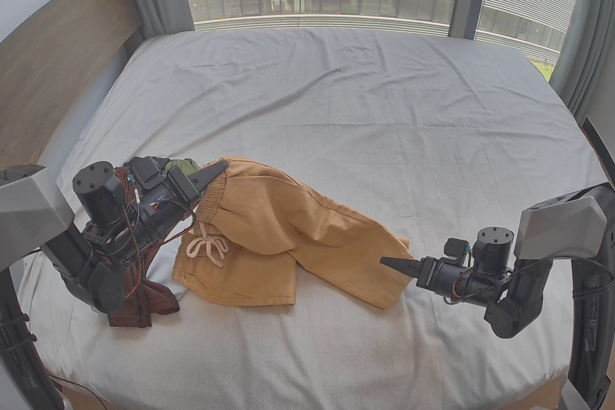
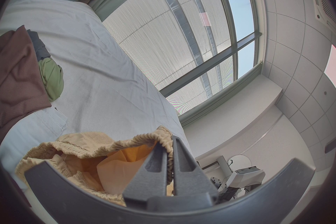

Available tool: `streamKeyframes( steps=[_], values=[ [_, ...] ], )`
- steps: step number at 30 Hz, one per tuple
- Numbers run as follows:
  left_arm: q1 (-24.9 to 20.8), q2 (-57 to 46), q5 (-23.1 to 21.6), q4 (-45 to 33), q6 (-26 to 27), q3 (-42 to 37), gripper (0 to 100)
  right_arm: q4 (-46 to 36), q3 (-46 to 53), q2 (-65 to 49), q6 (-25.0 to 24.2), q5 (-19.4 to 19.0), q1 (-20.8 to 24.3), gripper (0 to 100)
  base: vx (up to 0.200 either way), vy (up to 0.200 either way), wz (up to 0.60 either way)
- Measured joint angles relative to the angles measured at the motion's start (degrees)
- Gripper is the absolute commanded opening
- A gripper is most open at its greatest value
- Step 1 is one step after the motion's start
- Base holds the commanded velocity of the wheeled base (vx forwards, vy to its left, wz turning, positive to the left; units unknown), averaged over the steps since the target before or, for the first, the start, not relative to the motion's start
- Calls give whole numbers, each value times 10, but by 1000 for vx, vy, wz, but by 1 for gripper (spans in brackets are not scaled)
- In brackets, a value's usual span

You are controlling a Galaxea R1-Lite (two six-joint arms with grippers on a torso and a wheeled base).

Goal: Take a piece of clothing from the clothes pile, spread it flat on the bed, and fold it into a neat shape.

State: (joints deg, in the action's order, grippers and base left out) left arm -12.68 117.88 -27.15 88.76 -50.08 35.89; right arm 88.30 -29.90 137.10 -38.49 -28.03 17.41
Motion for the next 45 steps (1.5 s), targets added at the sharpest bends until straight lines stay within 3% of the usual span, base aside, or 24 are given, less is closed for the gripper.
streamKeyframes(
  steps=[21, 28, 29, 36, 45],
  values=[
    [-3, -4, 0, 1, 0, -2, 0, 1, -45, -27, -25, 1, 15, 100, 0, 0, 0],
    [-4, -11, -1, 1, 0, -6, 0, 1, -69, -25, -26, 38, 20, 100, 0, 0, 0],
    [-4, -15, -1, 1, 0, -7, 0, 2, -81, -12, -26, 47, 20, 0, 0, 0, 0],
    [-15, -34, -1, 0, 0, -7, 0, 1, -74, -37, -25, 59, 14, 0, 0, 0, 0],
    [-36, -94, -1, 0, -1, -14, 0, 0, -50, -155, -21, 72, 5, 0, 0, 0, 0]
  ],
)
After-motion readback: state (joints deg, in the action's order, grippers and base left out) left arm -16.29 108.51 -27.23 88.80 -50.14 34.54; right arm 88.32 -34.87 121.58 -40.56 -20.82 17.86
